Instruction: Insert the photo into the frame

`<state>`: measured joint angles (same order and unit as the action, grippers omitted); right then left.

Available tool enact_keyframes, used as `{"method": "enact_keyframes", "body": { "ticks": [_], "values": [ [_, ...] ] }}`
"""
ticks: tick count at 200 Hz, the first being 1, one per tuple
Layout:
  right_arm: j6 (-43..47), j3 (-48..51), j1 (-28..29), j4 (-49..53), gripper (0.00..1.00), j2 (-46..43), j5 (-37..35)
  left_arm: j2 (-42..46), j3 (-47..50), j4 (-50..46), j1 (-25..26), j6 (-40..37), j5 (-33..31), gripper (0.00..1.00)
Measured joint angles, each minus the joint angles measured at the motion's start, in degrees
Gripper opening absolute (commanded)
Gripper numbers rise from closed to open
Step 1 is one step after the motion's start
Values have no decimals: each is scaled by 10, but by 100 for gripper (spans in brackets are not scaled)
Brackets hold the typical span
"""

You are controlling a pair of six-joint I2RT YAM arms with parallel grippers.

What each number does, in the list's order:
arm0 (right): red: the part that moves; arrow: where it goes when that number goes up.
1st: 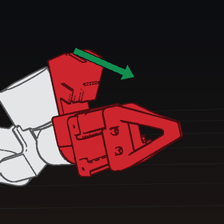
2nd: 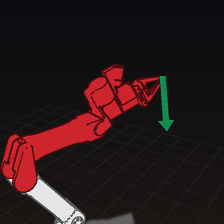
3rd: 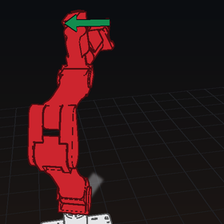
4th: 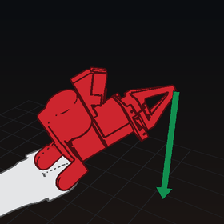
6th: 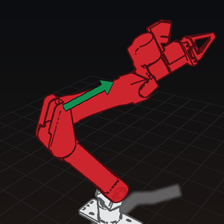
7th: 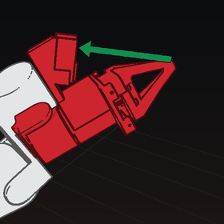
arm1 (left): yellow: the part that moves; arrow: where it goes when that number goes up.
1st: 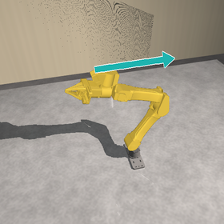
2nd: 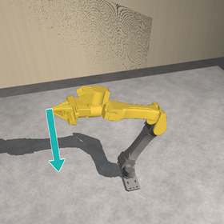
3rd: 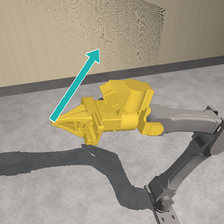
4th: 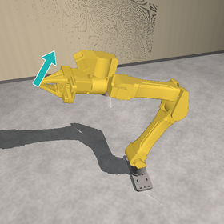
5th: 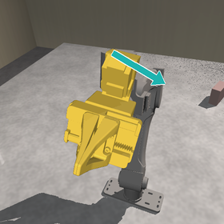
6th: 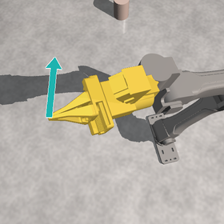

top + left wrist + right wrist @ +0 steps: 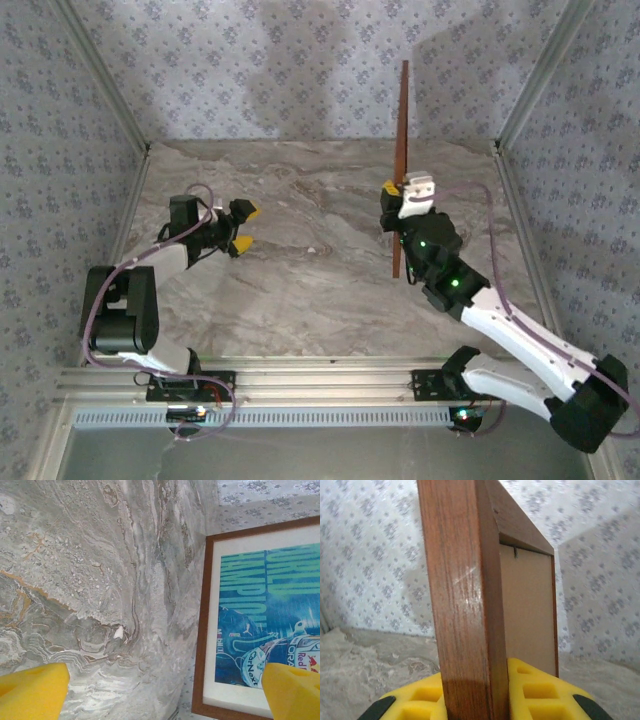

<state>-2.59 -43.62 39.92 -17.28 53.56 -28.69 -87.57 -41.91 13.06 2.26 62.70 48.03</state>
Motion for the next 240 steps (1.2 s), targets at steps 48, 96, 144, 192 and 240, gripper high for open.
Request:
{"method": "enact_keyframes", "body": {
  "ticks": [48, 96, 144, 192, 240],
  "values": [
    [-148, 64, -59, 77, 0, -89, -30, -13, 0, 6, 10, 7, 0, 99],
    [-278, 113, -125, 196, 0, -141, -18, -35, -6, 13, 30, 15, -3, 99],
    [-382, 161, -204, 200, 0, -153, 43, -51, -16, 35, 46, 25, -9, 99],
    [-457, 206, -280, 168, 0, -158, 108, -52, -17, 36, 49, 26, -9, 99],
    [-506, 233, -315, 156, 0, -165, 149, -61, -17, 43, 53, 30, -9, 98]
  ]
}}
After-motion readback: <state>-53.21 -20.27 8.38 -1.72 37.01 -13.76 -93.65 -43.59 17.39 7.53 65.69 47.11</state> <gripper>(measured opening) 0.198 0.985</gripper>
